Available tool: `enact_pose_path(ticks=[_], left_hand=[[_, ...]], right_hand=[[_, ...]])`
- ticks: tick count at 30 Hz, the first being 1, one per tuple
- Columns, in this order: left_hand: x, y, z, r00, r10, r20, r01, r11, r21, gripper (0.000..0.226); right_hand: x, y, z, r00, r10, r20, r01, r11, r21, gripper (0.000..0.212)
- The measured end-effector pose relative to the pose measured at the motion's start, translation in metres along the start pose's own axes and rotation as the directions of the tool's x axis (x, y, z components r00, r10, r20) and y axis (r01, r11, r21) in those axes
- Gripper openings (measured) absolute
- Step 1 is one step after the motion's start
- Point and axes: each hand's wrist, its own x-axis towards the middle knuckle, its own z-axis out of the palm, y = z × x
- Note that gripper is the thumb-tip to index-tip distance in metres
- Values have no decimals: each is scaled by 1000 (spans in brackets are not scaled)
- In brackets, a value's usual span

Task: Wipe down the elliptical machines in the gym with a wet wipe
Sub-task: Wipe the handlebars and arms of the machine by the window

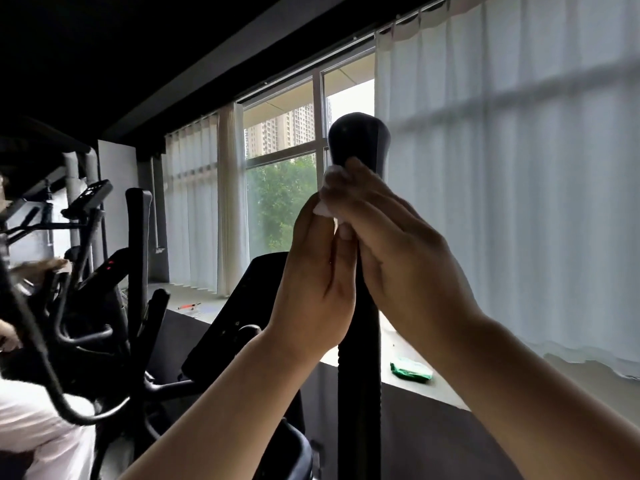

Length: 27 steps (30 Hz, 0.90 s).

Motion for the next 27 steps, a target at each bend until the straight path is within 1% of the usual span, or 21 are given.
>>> enact_pose_path(ticks=[4,10,14,16,19,22,25,27], left_hand=[[1,5,2,1000,4,-14,-4,1000,18,39],[-12,4,0,999,-6,-49,2,997,-74,35],[-18,8,7,999,-7,-48,6,1000,-31,36],[-24,8,11,998,-23,-64,19,998,-64,37],[-40,6,13,997,-8,-78,1,996,-87,43],[-52,6,15,997,-31,-74,23,994,-106,45],[-51,8,15,998,-36,-49,32,996,-89,46],[-51,8,14,998,-39,-44,34,993,-110,46]], right_hand=[[17,5,2,998,36,-49,-38,999,-26,31],[-10,2,0,1000,19,18,-20,998,66,30],[-9,-1,-2,993,120,-4,-119,989,93,35],[-25,-10,0,989,148,18,-149,981,127,36],[-55,-18,3,992,124,18,-125,984,129,37],[-55,-12,2,995,99,11,-100,990,101,35],[-39,-11,1,987,162,-17,-160,982,106,38],[-42,-15,4,981,191,-15,-187,972,140,36]])
